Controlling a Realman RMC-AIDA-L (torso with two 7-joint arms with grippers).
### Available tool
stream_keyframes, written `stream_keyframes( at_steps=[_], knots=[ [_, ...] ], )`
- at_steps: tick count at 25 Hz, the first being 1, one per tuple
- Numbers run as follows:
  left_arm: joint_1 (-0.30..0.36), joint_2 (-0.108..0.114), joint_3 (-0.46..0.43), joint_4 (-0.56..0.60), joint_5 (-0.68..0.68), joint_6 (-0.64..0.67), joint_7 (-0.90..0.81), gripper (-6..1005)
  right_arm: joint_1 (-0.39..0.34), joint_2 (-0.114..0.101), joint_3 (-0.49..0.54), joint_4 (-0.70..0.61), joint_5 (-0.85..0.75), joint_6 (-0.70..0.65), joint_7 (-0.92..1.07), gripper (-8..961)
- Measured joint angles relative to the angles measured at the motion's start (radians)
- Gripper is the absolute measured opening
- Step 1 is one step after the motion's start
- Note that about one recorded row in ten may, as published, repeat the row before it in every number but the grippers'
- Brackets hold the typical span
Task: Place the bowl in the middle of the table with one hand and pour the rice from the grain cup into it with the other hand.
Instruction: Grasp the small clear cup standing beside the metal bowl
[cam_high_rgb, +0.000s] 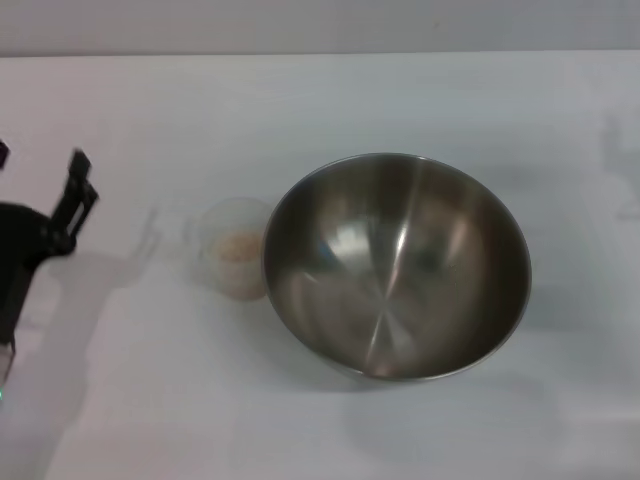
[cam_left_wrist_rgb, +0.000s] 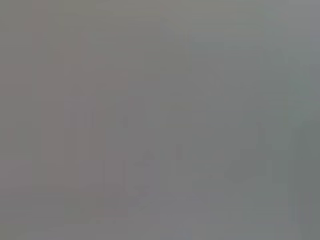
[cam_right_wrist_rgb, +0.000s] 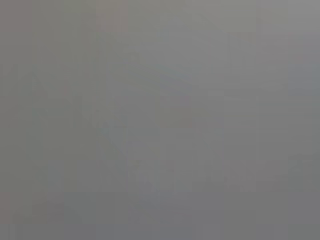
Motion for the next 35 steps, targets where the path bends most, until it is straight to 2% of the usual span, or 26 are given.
stream_keyframes(
  at_steps=[6, 9, 15, 35],
  knots=[
    [0.025, 0.001, 0.135, 0.007, 0.001, 0.000, 0.010, 784, 0.029, -0.003, 0.043, 0.052, 0.022, 0.007, 0.001, 415],
    [0.028, 0.001, 0.167, 0.008, 0.000, -0.024, 0.010, 783, 0.054, -0.005, 0.052, 0.074, 0.023, 0.012, -0.002, 415],
    [0.031, -0.001, 0.185, 0.005, 0.000, -0.092, 0.011, 781, 0.096, -0.006, 0.052, 0.113, 0.023, 0.014, -0.002, 417],
    [-0.046, -0.005, 0.196, -0.011, 0.000, -0.256, 0.012, 775, 0.103, -0.011, 0.064, 0.117, 0.024, 0.016, -0.003, 421]
  ],
)
